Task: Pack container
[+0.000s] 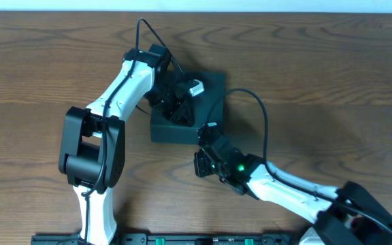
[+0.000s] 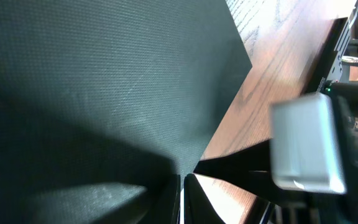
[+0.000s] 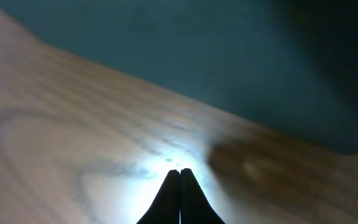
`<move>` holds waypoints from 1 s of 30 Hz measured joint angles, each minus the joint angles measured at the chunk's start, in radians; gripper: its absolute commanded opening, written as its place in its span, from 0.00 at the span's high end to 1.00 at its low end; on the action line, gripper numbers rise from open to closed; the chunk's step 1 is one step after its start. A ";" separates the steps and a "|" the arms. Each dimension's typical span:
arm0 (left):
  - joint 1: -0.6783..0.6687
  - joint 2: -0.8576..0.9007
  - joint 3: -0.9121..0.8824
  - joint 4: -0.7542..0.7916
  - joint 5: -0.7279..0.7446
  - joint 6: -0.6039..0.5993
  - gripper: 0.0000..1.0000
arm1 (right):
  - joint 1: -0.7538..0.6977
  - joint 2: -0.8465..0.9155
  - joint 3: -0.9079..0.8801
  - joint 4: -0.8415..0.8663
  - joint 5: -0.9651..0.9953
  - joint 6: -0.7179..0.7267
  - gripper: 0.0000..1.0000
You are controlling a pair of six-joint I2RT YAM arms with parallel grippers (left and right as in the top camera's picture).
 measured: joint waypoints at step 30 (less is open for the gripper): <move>-0.010 -0.002 -0.005 0.026 -0.007 -0.016 0.94 | 0.006 0.050 0.000 0.178 0.257 0.252 0.98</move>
